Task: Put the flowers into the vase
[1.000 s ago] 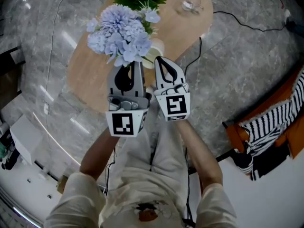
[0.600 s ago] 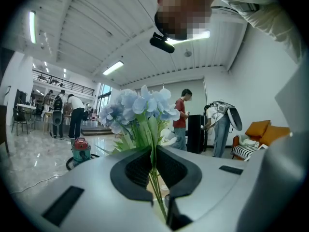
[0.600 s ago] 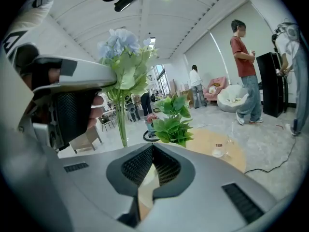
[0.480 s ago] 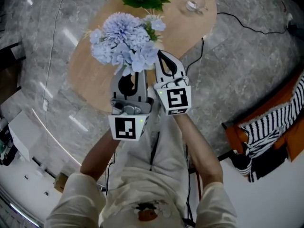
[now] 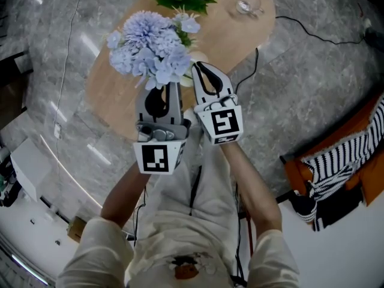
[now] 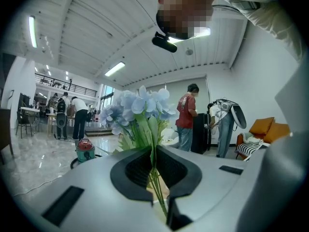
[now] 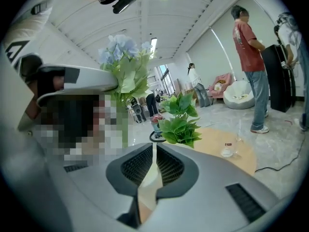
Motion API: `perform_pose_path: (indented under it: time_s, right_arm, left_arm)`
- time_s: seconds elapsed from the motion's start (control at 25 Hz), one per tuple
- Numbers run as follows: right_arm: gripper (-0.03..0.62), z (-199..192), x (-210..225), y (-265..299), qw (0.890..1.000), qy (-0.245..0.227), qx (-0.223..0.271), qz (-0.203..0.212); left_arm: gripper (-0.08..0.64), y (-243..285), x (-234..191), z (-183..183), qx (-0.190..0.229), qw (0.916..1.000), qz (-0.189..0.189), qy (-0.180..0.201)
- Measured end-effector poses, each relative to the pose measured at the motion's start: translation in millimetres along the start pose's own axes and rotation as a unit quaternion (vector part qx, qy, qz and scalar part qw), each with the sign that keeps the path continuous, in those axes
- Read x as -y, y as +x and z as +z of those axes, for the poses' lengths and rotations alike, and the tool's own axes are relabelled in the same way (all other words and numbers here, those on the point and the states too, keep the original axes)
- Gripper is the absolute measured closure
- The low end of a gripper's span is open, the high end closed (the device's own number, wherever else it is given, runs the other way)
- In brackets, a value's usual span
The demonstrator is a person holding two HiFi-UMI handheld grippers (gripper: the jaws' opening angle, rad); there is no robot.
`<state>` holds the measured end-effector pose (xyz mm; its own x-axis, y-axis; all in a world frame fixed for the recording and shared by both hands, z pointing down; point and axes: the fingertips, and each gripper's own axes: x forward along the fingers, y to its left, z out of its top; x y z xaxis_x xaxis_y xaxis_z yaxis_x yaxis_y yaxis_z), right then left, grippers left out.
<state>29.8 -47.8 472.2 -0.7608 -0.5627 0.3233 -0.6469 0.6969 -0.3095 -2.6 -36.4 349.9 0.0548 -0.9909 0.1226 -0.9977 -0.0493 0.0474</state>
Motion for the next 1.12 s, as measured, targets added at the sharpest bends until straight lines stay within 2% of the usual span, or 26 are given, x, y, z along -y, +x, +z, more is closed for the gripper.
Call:
perform_pose_path:
  time_s: [0.2,0.24,0.32,0.4,0.56,0.72,1.12]
  right_arm:
    - [0.577,12.1,0.8,-9.4,0.999,0.02,0.015,0.024]
    - [0.553,12.8,1.0,-13.5,0.999,0.017,0.01,0.031]
    - [0.451,13.9,1.4,-23.5,0.999,0.008,0.002,0.047]
    - [0.383,12.0,1.8,-33.8,0.998,-0.017,-0.002,0.06]
    - [0.306,-22.9,-4.7,-42.9,0.989,-0.093,-0.068,0.087]
    - [0.217,-44.4,-10.2,-32.6,0.983,-0.118,-0.096,0.101]
    - [0.209,-45.7,-20.3,-7.2,0.981,-0.141,-0.081,0.11]
  left_arm:
    - [0.538,2.9,-0.3,1.6,0.002,1.0,0.001,0.006]
    - [0.538,3.6,-0.8,1.2,0.002,1.0,0.003,0.008]
    - [0.538,4.8,-1.0,1.0,0.001,0.9999,0.005,0.009]
    - [0.538,6.5,0.3,2.7,0.003,1.0,0.004,0.008]
    - [0.538,5.9,2.5,4.0,0.004,0.9999,0.003,0.01]
    - [0.538,6.5,6.7,3.0,0.001,0.9999,-0.003,0.012]
    - [0.538,4.1,12.3,-0.8,-0.007,0.9998,-0.013,0.009]
